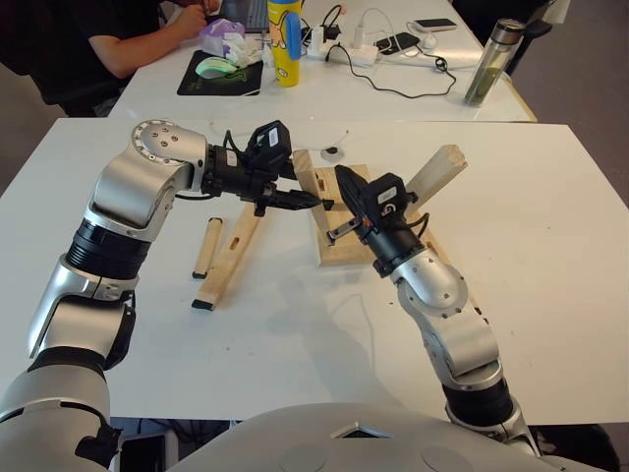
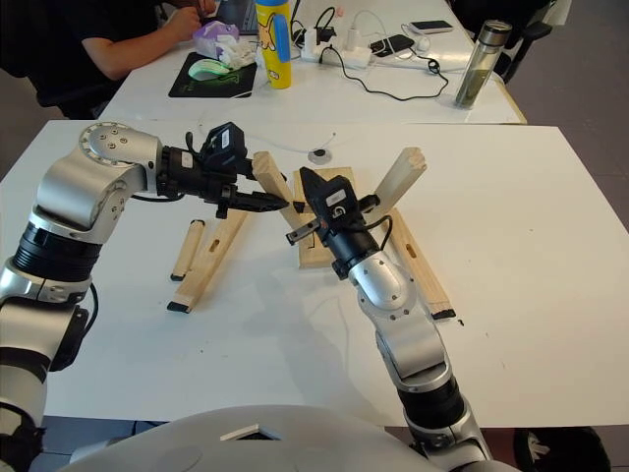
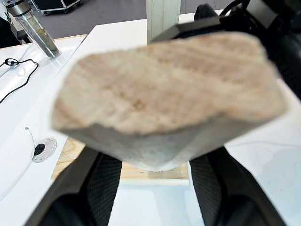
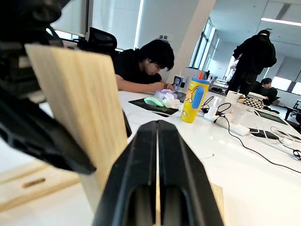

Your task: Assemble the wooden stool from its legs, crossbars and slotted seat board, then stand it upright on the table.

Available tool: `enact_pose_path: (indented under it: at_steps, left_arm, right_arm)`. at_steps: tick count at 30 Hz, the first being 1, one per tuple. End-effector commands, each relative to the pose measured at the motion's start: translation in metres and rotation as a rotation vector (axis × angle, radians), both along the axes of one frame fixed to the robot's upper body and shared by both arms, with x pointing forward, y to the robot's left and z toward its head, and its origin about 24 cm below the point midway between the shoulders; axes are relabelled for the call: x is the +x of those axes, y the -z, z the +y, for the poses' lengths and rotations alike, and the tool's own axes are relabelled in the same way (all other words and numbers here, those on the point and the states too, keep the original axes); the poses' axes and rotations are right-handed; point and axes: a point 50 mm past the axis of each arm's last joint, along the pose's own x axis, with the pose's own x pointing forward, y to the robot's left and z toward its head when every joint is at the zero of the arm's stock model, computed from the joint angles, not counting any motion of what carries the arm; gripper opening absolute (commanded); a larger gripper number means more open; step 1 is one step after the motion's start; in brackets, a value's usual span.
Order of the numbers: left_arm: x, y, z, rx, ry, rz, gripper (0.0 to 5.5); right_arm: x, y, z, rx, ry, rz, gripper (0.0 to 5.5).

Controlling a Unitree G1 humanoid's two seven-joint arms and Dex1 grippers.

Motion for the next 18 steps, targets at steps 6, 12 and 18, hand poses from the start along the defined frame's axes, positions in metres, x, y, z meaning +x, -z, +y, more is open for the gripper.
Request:
enact_pose_path:
  at_steps: [6, 12, 18]
  left_arm:
    - [-0.005, 0.053, 0.008, 0.137, -0.067, 0.208, 2.07]
    - [-0.006, 0.056, 0.011, 0.136, -0.084, 0.212, 2.07]
    - [-0.006, 0.055, 0.009, 0.134, -0.08, 0.205, 2.07]
  right_arm:
    - [0.004, -0.02, -0.004, 0.055, 0.059, -0.104, 0.0]
    - [0.006, -0.044, -0.017, 0.082, 0.119, -0.292, 0.0]
    - [0.004, 0.026, -0.012, -0.11, 0.061, 0.095, 0.0]
